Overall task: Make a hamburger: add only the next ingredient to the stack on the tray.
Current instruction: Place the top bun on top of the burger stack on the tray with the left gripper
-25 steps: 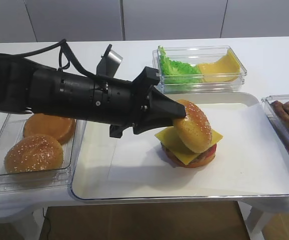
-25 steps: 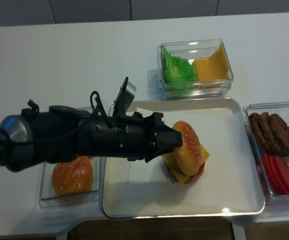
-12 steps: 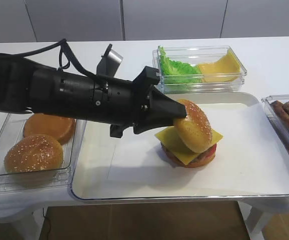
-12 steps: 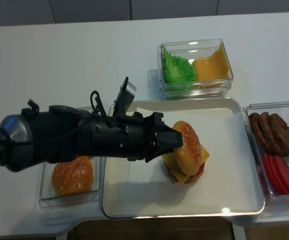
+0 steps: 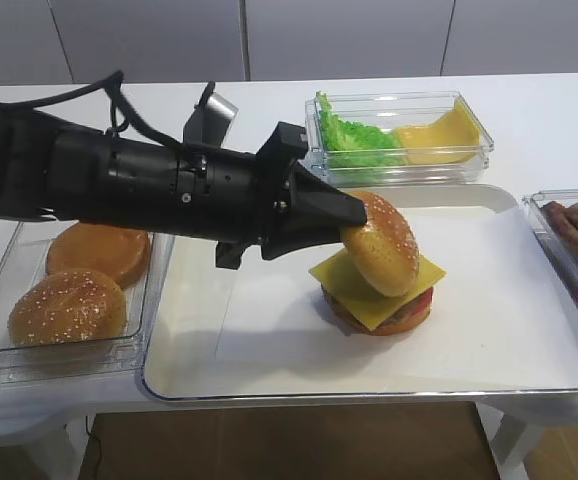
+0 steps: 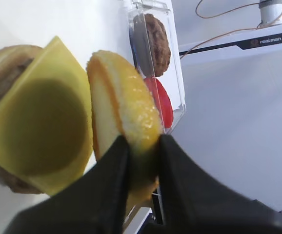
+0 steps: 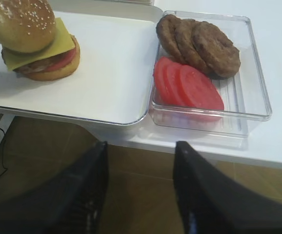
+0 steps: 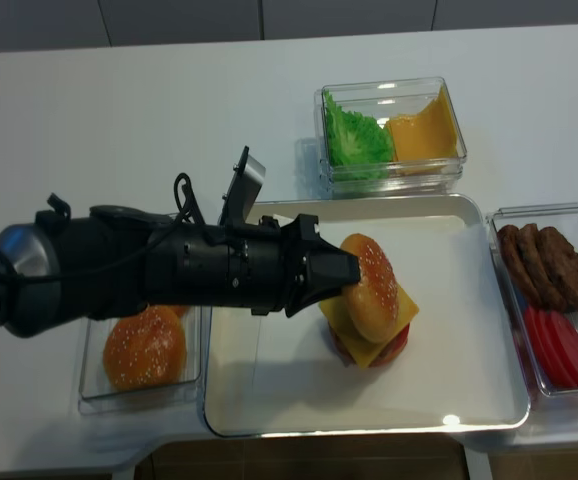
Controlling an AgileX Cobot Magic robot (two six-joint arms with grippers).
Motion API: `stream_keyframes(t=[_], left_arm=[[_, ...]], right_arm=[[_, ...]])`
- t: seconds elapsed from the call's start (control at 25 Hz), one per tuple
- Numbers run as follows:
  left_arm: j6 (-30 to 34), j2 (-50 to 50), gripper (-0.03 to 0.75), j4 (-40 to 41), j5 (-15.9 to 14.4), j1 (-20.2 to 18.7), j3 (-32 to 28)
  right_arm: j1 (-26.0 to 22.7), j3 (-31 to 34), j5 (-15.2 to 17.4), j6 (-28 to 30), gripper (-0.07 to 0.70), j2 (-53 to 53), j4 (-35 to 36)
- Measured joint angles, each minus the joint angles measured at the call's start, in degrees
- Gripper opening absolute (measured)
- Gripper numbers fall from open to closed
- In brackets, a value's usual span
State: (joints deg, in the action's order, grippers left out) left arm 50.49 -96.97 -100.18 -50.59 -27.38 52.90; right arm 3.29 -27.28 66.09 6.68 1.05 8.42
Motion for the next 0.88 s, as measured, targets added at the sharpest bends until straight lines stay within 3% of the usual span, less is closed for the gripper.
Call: stream_keyframes(t=[0.48,0.72,0.88], left_arm=[[0.00,0.00,0.132,0.00,-0.34,0.00,2.13],[0.00,-0.50,0.132,0.00,1.97,-0.73,2.13],[0.00,-2.35,0.132,0.00,0.92,-1.09,2.13]], right_arm=[[0.00,0.00,0.00,0.00,0.298,0.00,0.00],[0.00,0.00,0.00,0.00,0.260,0.00,0.00],[0.00,0.00,0.00,-0.10,0.236,0.00,0.00]])
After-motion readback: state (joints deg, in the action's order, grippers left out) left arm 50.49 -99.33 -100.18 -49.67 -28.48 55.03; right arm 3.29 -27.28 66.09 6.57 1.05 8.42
